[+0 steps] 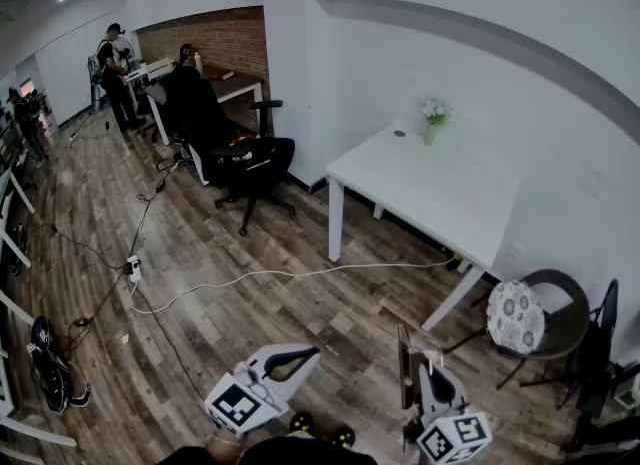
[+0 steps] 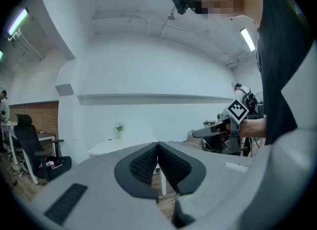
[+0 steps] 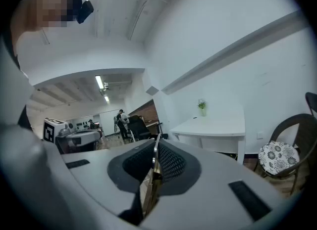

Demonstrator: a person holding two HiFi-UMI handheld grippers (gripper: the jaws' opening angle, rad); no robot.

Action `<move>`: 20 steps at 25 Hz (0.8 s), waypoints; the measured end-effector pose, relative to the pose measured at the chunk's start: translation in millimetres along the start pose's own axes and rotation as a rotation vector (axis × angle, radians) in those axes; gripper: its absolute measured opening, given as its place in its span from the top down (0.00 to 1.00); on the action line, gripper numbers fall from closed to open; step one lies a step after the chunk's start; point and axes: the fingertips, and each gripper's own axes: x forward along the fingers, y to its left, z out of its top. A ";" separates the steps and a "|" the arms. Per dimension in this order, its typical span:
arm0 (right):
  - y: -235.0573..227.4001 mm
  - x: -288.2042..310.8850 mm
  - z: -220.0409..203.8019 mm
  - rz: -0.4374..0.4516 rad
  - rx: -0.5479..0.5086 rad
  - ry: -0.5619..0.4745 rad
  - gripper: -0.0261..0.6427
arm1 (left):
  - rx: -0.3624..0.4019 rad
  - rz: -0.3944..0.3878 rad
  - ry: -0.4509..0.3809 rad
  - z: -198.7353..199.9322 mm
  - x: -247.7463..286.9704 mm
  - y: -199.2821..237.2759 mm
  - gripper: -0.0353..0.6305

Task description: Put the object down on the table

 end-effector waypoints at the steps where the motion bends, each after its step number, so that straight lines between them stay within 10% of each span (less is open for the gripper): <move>1: -0.2 0.7 0.4 0.005 0.003 -0.004 0.93 | -0.001 0.001 0.000 0.3 0.7 -0.2 0.95; 20: -34.8 -10.6 -6.3 0.069 -0.049 0.014 0.93 | -0.003 0.052 0.017 -0.6 17.4 -20.7 0.95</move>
